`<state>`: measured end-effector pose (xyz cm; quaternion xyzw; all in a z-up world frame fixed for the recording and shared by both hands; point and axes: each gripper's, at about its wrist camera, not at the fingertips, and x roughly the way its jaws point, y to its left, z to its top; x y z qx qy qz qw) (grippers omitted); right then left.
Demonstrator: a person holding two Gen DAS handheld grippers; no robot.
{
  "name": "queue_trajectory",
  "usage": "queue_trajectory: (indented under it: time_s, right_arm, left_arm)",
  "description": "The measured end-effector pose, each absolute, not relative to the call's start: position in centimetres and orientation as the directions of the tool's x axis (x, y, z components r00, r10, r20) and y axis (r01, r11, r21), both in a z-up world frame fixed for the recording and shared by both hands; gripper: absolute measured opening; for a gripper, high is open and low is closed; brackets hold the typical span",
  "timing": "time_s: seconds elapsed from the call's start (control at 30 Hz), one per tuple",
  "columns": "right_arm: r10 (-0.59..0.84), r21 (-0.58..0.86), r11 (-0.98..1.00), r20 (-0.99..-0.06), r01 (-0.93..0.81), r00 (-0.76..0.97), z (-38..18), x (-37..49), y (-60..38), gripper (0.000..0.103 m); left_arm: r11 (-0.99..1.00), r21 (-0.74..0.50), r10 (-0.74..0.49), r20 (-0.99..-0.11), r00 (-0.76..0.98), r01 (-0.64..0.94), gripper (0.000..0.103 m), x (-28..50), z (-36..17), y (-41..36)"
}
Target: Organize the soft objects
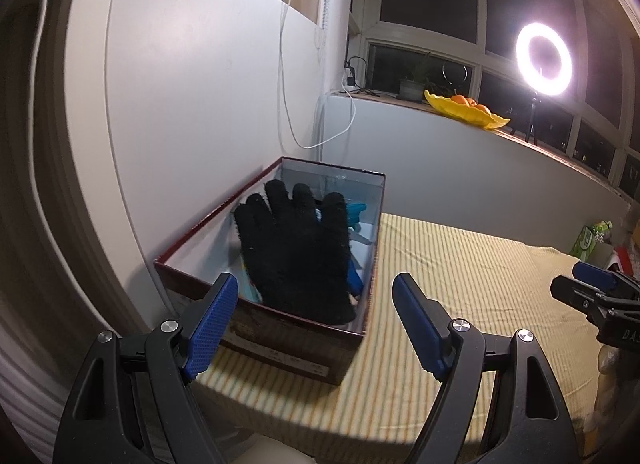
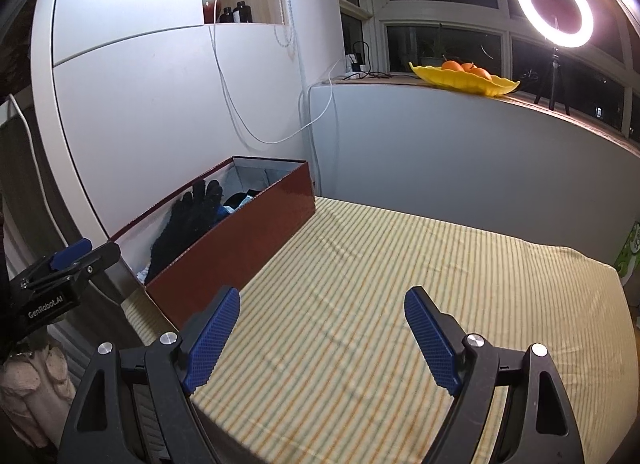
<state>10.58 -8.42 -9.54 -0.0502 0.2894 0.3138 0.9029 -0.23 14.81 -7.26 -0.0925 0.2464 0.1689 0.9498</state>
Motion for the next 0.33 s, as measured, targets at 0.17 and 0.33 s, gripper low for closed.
queue_trajectory:
  time_s: [0.17,0.33]
  right_arm:
    - [0.529,0.091,0.805,-0.558,-0.586,0.640,-9.9,10.6,-10.3,0.081]
    - [0.522,0.103,0.817,-0.551,-0.567,0.651,-9.9,10.8,-12.2,0.081]
  left_arm:
    - [0.929,-0.093,0.272,-0.486,0.831,-0.359,0.080,-0.1,-7.0,13.4]
    - [0.928,-0.079,0.286,-0.478,0.831,-0.365,0.080,0.0,-7.0,12.6]
